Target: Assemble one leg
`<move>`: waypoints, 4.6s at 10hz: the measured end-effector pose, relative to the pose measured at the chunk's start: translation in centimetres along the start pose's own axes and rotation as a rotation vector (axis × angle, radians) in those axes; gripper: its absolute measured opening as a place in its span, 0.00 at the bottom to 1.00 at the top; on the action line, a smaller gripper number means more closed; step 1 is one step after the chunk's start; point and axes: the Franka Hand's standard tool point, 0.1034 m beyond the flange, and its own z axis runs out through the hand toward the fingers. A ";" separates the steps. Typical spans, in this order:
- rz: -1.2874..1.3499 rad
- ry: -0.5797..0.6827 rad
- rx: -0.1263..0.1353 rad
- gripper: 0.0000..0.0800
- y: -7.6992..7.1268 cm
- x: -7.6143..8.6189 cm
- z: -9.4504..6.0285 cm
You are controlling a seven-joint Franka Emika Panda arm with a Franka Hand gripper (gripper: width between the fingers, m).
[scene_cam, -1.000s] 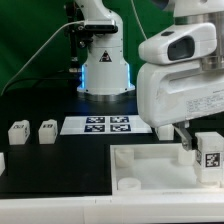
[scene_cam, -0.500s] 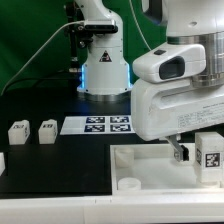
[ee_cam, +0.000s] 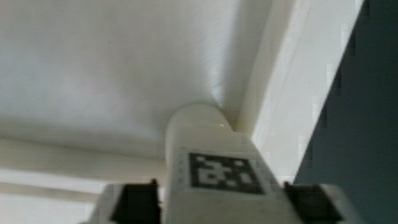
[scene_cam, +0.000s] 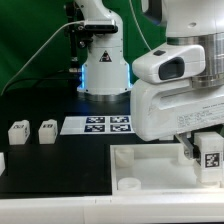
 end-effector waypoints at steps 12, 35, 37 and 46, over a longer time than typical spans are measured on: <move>1.084 0.041 0.150 0.37 0.3 0.7 0.0; 0.395 0.060 0.014 0.81 -0.4 1.1 -0.2; 0.509 0.058 0.024 0.80 -0.6 1.2 -0.2; 1.580 0.033 0.172 0.37 -0.1 1.0 0.2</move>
Offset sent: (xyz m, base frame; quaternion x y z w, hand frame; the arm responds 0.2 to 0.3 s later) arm 0.0000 0.0000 0.0000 0.0000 0.0000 0.0000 1.0000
